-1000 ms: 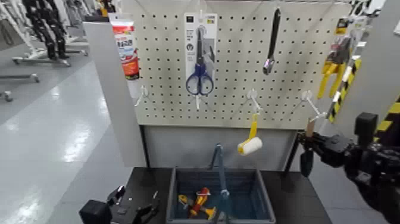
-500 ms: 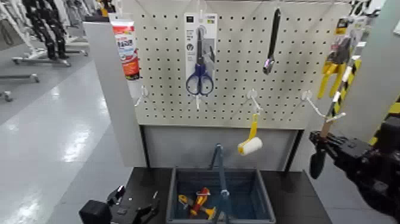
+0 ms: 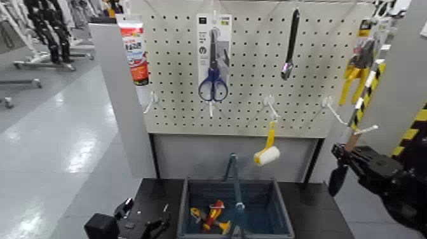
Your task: Put the tool with the wooden handle into the crate.
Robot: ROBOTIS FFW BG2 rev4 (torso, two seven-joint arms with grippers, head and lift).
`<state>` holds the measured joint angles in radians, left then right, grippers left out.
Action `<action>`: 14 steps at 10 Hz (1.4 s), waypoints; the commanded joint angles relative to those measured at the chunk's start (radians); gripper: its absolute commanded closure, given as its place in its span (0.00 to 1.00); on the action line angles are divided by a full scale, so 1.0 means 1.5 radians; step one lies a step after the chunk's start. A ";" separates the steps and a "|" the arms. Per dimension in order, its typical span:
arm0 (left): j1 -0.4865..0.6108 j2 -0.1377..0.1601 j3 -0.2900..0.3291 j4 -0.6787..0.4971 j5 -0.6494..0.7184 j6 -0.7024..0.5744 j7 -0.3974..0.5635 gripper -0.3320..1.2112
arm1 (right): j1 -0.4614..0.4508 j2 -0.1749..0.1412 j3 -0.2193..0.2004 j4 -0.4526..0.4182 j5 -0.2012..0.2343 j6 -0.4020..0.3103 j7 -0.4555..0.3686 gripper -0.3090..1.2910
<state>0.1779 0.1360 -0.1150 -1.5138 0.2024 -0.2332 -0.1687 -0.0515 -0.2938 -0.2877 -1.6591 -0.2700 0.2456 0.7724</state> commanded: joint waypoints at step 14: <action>-0.007 -0.001 -0.005 0.004 0.002 0.003 0.000 0.28 | -0.021 0.051 0.138 0.107 -0.219 -0.082 -0.032 0.96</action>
<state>0.1682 0.1350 -0.1216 -1.5080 0.2055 -0.2286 -0.1687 -0.0754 -0.2191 -0.1014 -1.5168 -0.5881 0.1289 0.7248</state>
